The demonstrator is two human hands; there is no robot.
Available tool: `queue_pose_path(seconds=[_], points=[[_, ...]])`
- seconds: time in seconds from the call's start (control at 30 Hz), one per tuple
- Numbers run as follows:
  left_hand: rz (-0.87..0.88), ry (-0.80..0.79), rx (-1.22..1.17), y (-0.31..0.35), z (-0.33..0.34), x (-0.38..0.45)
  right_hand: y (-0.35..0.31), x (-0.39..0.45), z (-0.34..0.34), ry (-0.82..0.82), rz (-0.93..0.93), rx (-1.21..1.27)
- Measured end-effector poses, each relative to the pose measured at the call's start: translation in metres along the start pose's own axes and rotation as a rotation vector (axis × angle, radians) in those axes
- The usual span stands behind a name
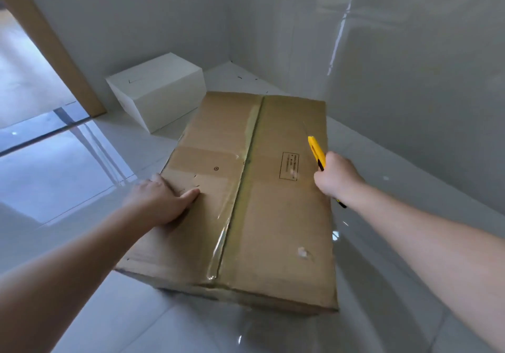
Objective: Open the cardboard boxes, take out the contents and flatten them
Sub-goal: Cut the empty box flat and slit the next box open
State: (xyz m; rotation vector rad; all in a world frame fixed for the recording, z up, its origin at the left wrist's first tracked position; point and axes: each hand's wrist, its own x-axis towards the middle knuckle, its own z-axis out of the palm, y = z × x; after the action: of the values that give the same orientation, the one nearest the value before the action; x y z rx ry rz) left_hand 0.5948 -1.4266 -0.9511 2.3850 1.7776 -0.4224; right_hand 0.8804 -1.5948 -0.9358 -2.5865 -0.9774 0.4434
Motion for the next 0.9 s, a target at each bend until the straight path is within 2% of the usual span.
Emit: queue_pose_path(seconds=[0.2,0.43,0.5,0.6,0.67,0.73,0.8,0.9], points=[[0.258,-0.048,0.136,0.013,0.01,-0.062,0.027,-0.002,-0.019,-0.02,-0.098,-0.116],[0.419,-0.093,0.062,0.057,0.009,-0.084,0.09,-0.032,-0.042,-0.05,0.018,-0.275],[0.49,-0.066,0.114,0.072,0.008,-0.09,0.104,-0.04,-0.052,-0.016,0.035,-0.303],[0.627,0.103,0.327,0.1,0.004,-0.11,0.127,-0.055,-0.069,0.067,0.057,-0.296],[0.765,0.204,0.37,0.121,0.001,-0.129,0.141,-0.07,-0.078,0.126,0.069,-0.191],[0.945,0.135,0.291,0.14,0.001,-0.155,0.152,-0.09,-0.081,0.143,0.126,0.117],[1.106,0.053,0.288,0.152,0.01,-0.174,0.157,-0.118,-0.073,0.093,0.226,0.508],[1.198,0.073,0.303,0.157,0.027,-0.172,0.162,-0.159,-0.048,0.037,0.394,0.806]])
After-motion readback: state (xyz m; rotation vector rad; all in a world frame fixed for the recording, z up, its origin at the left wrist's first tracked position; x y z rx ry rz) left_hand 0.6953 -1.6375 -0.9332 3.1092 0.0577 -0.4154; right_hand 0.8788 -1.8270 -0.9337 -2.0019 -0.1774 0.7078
